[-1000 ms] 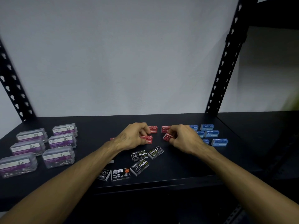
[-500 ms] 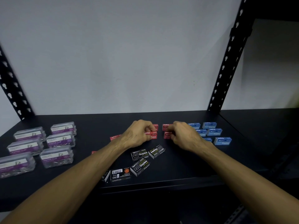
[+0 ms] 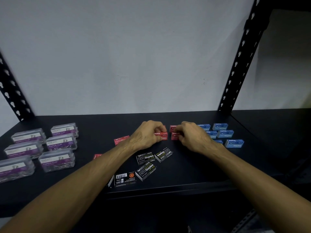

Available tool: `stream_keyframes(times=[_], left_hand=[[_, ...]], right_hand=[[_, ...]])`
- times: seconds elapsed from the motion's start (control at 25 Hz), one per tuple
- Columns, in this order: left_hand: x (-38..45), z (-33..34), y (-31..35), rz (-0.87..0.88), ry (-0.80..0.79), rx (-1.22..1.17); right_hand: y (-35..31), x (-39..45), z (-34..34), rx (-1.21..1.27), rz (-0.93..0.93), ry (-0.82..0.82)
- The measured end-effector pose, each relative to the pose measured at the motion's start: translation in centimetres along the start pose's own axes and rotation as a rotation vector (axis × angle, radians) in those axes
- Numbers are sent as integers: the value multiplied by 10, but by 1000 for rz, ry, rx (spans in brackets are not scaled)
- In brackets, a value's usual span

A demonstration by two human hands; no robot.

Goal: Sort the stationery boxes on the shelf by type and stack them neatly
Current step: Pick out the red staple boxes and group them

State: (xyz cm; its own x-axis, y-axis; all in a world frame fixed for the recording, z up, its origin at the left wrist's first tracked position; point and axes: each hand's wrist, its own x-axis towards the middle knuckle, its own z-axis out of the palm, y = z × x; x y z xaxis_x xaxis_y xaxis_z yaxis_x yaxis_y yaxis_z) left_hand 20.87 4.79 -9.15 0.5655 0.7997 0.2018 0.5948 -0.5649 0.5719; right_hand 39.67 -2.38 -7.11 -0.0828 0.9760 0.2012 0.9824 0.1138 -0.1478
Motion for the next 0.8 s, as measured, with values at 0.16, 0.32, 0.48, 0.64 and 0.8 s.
stream_keyframes(times=[0.16,0.32,0.48,0.64,0.8], left_hand=[[-2,-5,2,12,-24,17],[-10,-19,6,39,-32,34],[-25,-47,6,33,-28,46],[-49,-78,0,-29,-50,64],[-78,-108,-12,-75,-81,142]], right_hand=[[-1,-1,0,2,-4,17],[-2,-5,-6,-49,-17,68],[-14,-7,-17,-61,-49,116],[-38,-4,-20,-15,-98,115],[-69,0,-15,37,-171,117]])
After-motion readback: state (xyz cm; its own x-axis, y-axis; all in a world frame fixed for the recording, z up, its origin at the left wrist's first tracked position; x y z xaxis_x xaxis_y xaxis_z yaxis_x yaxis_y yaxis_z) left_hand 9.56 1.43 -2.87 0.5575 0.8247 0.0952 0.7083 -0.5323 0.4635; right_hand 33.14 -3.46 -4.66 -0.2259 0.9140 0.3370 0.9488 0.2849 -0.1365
